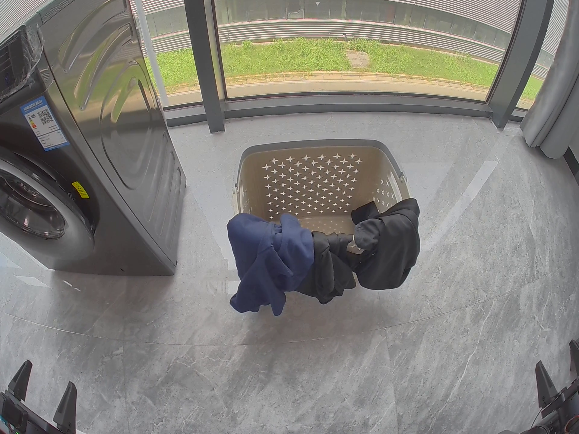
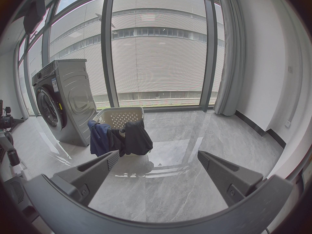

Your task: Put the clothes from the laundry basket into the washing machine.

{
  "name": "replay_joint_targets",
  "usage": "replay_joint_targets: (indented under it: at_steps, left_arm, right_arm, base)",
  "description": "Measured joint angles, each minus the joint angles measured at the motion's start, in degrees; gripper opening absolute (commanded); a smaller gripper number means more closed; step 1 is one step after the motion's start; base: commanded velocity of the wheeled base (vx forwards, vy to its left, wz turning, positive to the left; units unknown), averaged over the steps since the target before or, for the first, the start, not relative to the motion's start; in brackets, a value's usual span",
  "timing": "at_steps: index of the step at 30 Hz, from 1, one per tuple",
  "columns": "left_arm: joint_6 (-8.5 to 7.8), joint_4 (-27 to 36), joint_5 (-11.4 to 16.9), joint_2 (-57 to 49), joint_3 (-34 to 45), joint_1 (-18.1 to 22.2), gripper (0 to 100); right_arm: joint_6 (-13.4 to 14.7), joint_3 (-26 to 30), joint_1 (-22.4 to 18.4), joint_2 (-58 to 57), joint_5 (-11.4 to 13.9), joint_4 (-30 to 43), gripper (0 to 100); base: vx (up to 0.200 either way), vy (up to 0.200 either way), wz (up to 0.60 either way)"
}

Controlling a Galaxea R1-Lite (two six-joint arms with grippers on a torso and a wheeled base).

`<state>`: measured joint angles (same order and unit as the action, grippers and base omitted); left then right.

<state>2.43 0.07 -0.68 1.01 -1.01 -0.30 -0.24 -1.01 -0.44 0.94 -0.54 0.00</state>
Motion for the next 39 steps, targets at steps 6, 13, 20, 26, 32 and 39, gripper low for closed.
replay_joint_targets:
  at_steps: [6, 13, 20, 26, 32, 39]
  left_arm:
    - [0.02, 0.02, -0.05, 0.0, 0.0, -0.05, 100]
    - [0.0, 0.02, -0.07, 0.0, 0.0, -0.05, 100]
    - [0.02, 0.0, -0.07, 0.0, 0.0, -0.02, 100]
    - [0.02, 0.0, -0.07, 0.0, 0.0, -0.1, 100]
    - [0.02, 0.02, -0.07, 0.0, 0.0, 0.0, 100]
    - [0.02, 0.02, -0.1, 0.0, 0.0, -0.02, 100]
  right_arm:
    - [0.0, 0.0, -0.05, -0.01, 0.0, 0.0, 100]
    - [0.0, 0.0, -0.05, -0.01, 0.0, 0.0, 100]
    - [0.0, 0.0, 0.0, -0.01, 0.0, 0.0, 100]
    - [0.0, 0.0, -0.11, 0.0, 0.02, 0.0, 100]
    - [0.02, 0.0, 0.0, 0.0, 0.0, 0.0, 100]
    - [0.0, 0.0, 0.0, 0.0, 0.02, 0.0, 100]
  base:
    - [0.2, 0.0, 0.0]
    - [0.2, 0.0, 0.0]
    - [0.143, 0.0, 0.0]
    - [0.0, -0.067, 0.0]
    - [0.0, -0.133, 0.0]
    - [0.0, 0.0, 0.0]
